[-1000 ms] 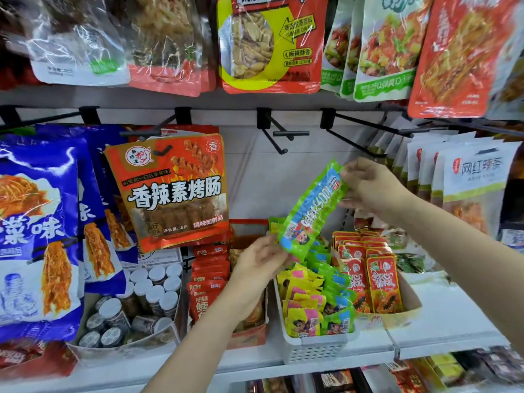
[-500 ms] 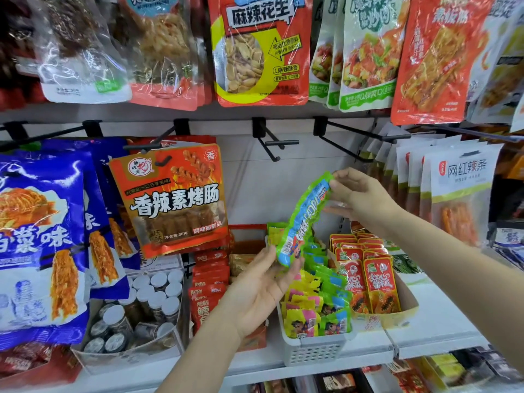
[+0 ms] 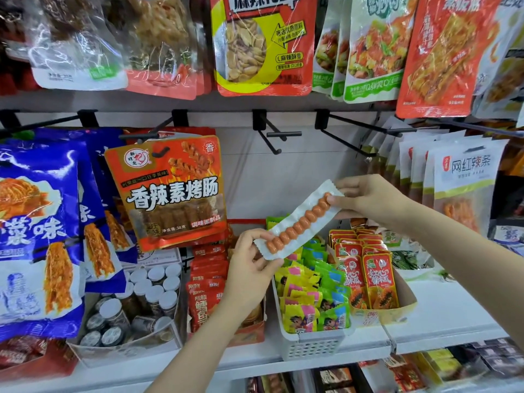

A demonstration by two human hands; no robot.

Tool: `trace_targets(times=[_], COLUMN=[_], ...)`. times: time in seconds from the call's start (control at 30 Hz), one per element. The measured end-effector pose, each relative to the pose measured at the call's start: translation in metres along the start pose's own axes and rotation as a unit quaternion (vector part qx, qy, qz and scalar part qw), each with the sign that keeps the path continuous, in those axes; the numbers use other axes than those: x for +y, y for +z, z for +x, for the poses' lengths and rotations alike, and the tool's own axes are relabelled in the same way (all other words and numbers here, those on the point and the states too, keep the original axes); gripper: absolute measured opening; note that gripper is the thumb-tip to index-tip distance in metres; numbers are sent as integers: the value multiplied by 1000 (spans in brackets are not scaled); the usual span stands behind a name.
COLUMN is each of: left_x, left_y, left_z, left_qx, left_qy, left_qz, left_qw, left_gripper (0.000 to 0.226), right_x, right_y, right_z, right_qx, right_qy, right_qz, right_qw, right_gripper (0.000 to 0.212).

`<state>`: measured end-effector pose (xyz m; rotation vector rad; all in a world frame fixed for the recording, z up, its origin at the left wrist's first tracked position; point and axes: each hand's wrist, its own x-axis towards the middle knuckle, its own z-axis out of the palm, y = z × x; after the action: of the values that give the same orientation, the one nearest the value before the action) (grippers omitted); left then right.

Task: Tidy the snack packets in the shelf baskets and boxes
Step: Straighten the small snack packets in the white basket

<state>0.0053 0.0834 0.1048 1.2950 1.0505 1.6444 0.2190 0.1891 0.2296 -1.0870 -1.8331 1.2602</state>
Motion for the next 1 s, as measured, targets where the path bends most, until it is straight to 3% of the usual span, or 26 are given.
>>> trace_targets(times=[0.1, 0.17, 0.2, 0.27, 0.33, 0.37, 0.53, 0.6, 0.7, 0.77, 0.9, 1.0], left_x=[-2, 1, 4, 11, 15, 15, 18, 16, 12, 10, 1, -8], left_y=[5, 8, 9, 7, 4, 4, 1, 1, 5, 5, 1, 0], left_z=[6, 9, 12, 17, 17, 16, 15, 18, 23, 27, 35, 41], left_qx=[47, 81, 73, 21, -25, -40, -71, -60, 1, 39, 26, 12], left_qy=[-47, -114, -171, -295, -379, -398, -376, -325, -208, -134, -31, -8], left_qz=[3, -87, -178, -353, -413, -410, -418, -378, -183, -63, 91, 171], left_qw=[998, 986, 966, 887, 828, 819, 824, 865, 961, 988, 995, 985], left_gripper=[55, 57, 54, 59, 70, 68, 38, 29, 37, 37, 36, 45], right_x=[0, 0, 0, 0, 1, 1, -3, 0, 2, 1, 1, 1], right_y=[-1, -1, -2, -1, 0, 1, 0, -3, -7, -9, -10, -10], right_z=[0, -2, -3, -4, -5, -6, -6, -4, -2, -2, -2, -1], right_qx=[7, 6, 7, 6, -1, -5, -27, -30, -46, -43, -34, 25], right_qy=[-26, -53, -67, -94, -113, -116, -123, -107, -48, -23, -45, -71], right_qz=[-16, -2, -4, -6, 14, 25, 43, 68, 137, 169, -16, -87], right_qw=[1000, 999, 998, 996, 994, 993, 991, 992, 988, 984, 998, 993], right_gripper=[14, 14, 16, 18, 20, 21, 22, 26, 27, 33, 40, 12])
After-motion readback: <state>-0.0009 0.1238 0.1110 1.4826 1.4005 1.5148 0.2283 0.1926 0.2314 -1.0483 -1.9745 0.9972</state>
